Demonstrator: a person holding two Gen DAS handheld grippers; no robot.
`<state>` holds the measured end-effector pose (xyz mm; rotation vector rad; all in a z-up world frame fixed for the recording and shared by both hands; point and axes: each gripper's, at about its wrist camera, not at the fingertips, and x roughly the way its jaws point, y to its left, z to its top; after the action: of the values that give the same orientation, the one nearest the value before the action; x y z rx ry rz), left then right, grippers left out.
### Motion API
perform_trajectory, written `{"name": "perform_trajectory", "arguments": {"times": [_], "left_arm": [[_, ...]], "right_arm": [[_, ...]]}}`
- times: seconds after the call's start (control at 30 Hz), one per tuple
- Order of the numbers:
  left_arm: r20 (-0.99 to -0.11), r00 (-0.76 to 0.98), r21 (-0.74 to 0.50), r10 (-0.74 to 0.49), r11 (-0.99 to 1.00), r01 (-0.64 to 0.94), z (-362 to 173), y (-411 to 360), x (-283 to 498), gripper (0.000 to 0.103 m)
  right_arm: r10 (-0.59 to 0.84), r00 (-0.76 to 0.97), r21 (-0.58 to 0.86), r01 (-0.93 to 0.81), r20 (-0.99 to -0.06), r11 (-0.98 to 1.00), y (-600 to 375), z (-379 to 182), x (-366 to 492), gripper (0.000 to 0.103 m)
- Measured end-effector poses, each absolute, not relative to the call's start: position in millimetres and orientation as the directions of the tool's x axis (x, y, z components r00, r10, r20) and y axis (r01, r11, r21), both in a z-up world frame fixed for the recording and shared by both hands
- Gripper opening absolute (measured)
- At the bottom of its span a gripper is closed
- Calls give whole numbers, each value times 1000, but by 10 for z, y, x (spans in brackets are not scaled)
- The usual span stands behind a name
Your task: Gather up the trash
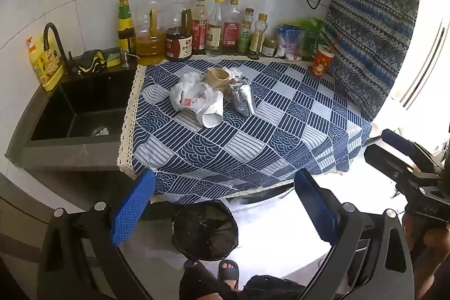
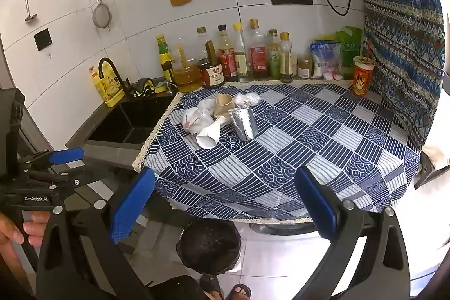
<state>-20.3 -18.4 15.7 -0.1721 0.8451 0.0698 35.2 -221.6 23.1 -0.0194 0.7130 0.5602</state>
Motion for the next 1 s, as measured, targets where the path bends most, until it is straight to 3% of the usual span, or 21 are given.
{"name": "perform_trajectory", "arguments": {"times": [1.0], "left_arm": [[-769, 639, -146, -16, 978, -151, 95, -172, -271, 96]], "right_arm": [[459, 611, 148, -490, -645, 859, -2189, 198, 404, 99]]}}
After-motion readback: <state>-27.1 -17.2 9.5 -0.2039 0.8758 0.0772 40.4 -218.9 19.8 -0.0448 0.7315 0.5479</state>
